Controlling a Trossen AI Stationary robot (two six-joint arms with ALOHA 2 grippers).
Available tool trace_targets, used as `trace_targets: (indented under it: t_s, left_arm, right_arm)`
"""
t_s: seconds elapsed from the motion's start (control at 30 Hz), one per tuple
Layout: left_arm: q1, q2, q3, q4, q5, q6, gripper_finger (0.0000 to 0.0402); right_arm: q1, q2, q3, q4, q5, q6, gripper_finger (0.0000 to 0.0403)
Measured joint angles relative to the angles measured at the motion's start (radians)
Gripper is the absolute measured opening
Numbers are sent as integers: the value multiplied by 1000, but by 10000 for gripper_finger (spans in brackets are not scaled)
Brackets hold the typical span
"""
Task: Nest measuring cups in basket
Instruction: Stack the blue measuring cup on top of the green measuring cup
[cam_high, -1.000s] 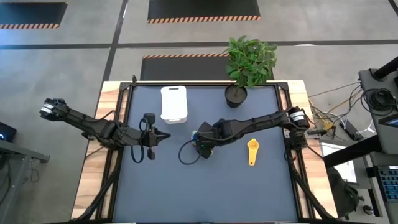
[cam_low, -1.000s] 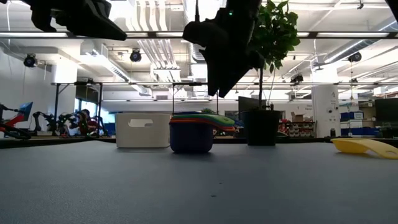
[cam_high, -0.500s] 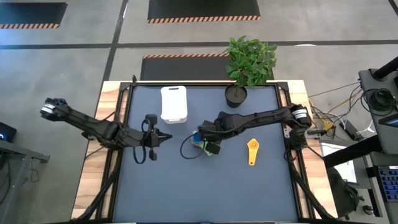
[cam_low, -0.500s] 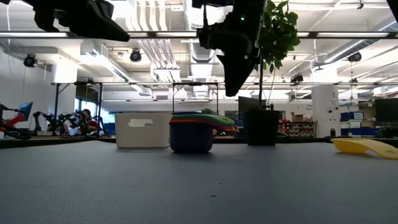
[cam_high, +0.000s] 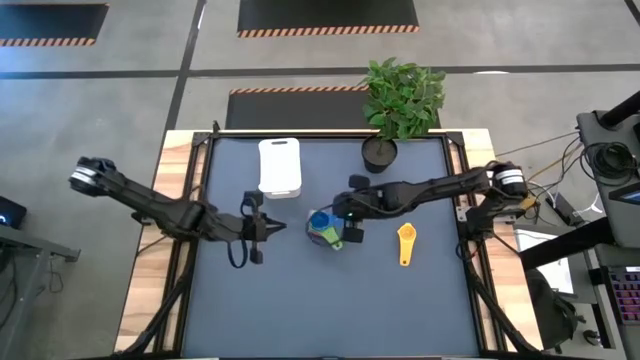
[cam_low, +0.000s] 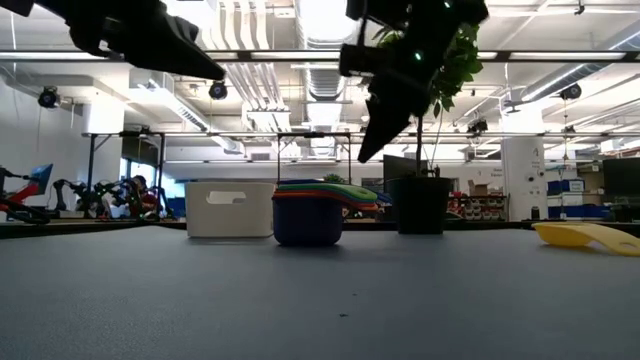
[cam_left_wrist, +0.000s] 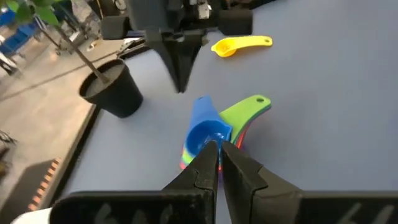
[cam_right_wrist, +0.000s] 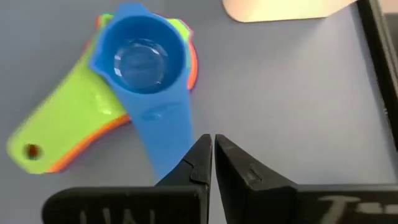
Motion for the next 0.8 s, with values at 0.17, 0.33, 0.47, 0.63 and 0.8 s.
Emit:
trace_targets:
  t_s: [0.17, 0.33, 0.47, 0.63, 0.8]
  left_arm:
    - [-12, 98, 0, 103, 52, -83, 0]
    - [-35, 238, 0, 265, 55, -107, 0]
    - [-40, 357, 13, 378, 56, -124, 0]
    - [-48, 496, 76, 415, 56, -141, 0]
    - [-66, 596, 129, 417, 57, -143, 0]
  right_arm:
    - [-17, -63, -162, 215, 1, -70, 9]
    - [-39, -112, -276, 374, -24, -143, 9]
    - [-62, -121, -332, 459, -89, -152, 9]
    - [-70, -118, -399, 603, -109, -194, 9]
    - [-70, -118, -442, 692, -110, -199, 9]
